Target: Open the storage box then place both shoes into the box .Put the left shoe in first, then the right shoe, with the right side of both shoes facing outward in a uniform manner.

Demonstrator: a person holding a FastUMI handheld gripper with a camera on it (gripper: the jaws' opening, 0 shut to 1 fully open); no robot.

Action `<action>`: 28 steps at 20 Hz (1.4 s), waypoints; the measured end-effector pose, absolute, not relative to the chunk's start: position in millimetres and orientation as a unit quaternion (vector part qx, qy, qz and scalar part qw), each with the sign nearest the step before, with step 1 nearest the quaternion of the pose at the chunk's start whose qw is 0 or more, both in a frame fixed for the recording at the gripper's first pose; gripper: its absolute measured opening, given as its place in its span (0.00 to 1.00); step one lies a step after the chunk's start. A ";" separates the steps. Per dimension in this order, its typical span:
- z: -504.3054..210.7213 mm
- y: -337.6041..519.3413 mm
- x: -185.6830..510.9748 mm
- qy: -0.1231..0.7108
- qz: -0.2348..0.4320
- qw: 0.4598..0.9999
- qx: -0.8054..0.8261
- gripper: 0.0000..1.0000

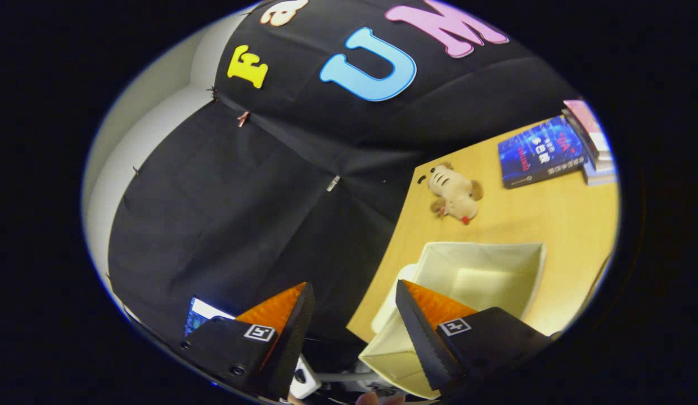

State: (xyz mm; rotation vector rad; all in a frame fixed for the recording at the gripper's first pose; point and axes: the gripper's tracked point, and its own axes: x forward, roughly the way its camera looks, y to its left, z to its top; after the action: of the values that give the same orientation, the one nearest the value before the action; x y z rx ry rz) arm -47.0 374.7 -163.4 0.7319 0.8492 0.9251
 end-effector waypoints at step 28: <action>-436.2 59.6 -90.4 0.590 0.096 0.790 0.138 0.76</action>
State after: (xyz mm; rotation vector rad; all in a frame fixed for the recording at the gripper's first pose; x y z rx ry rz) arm -90.4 59.6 -436.2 0.2972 1.2700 0.2061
